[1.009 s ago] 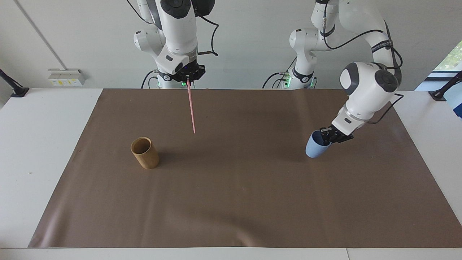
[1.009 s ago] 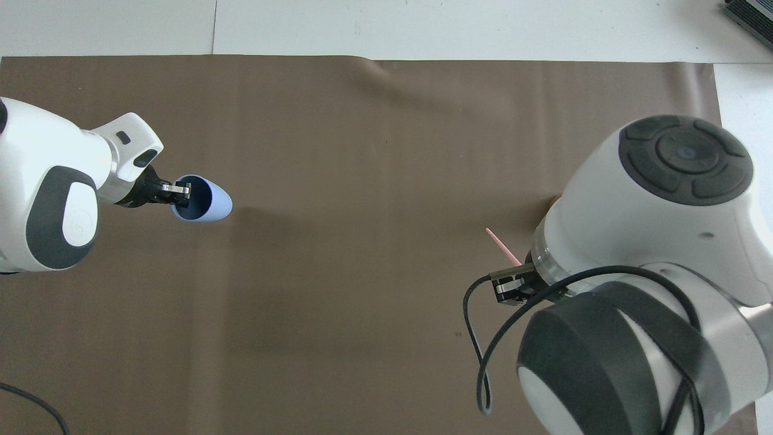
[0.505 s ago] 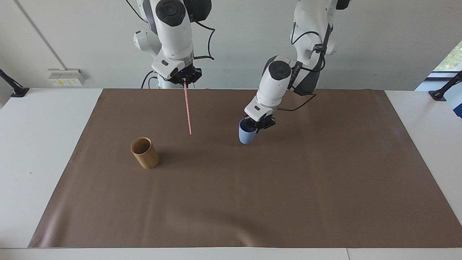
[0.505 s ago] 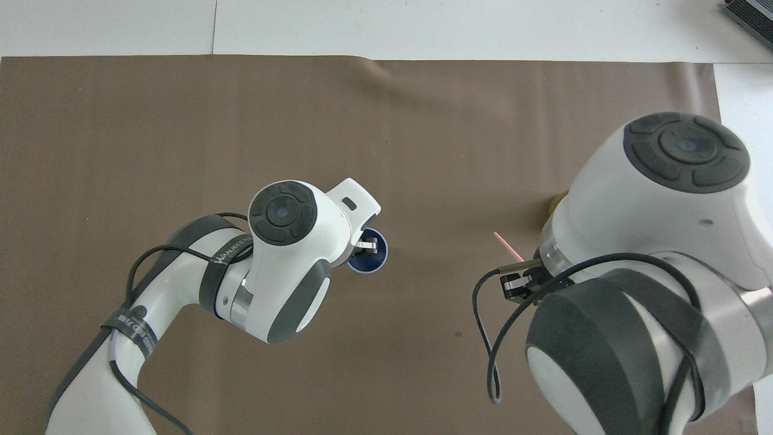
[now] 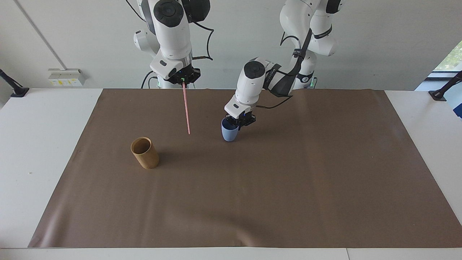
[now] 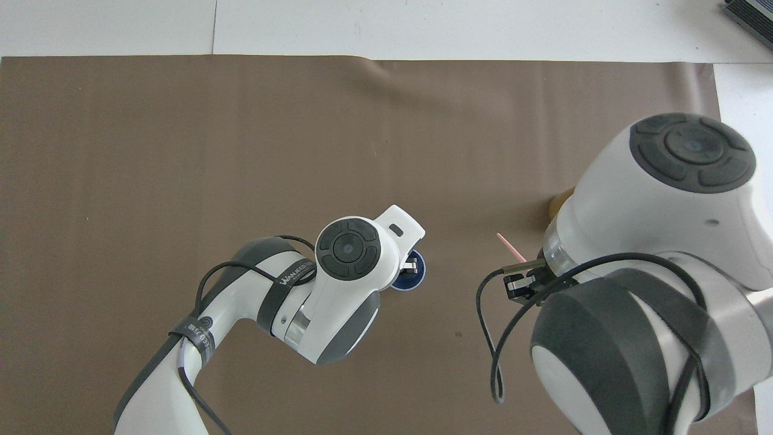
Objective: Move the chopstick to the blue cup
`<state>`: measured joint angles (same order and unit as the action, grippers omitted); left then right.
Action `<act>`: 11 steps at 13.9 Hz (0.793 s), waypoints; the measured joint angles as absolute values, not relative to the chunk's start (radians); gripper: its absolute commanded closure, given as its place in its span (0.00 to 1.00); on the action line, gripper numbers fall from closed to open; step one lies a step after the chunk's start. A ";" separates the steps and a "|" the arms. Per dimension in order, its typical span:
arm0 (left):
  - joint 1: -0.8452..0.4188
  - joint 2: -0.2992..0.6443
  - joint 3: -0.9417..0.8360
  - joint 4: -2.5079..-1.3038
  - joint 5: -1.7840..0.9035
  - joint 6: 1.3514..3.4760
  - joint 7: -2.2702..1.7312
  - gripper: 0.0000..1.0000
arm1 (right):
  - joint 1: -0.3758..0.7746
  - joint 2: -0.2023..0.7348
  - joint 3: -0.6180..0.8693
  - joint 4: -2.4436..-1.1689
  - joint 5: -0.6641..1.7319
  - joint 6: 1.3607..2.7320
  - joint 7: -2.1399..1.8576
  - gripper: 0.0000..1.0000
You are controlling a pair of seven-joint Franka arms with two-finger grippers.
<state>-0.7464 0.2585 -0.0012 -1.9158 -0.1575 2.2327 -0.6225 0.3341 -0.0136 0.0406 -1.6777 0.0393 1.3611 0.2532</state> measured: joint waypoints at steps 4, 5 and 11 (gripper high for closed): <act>-0.743 0.252 0.011 -1.902 -0.158 2.239 -0.622 0.00 | 0.328 -0.014 0.040 -1.679 0.039 1.354 0.253 1.00; -0.738 0.240 0.016 -1.893 -0.158 2.237 -0.622 0.00 | 0.327 -0.016 0.040 -1.679 0.039 1.347 0.253 1.00; -0.612 0.021 0.036 -1.890 -0.158 1.929 -0.486 0.00 | 0.335 -0.079 0.066 -1.643 0.096 1.276 0.293 1.00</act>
<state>-0.6115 0.0209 0.0359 -1.8903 -0.1578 1.9289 -0.4855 0.3352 -0.0788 0.0663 -1.6427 0.0955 1.2762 0.2926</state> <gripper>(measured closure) 0.000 0.938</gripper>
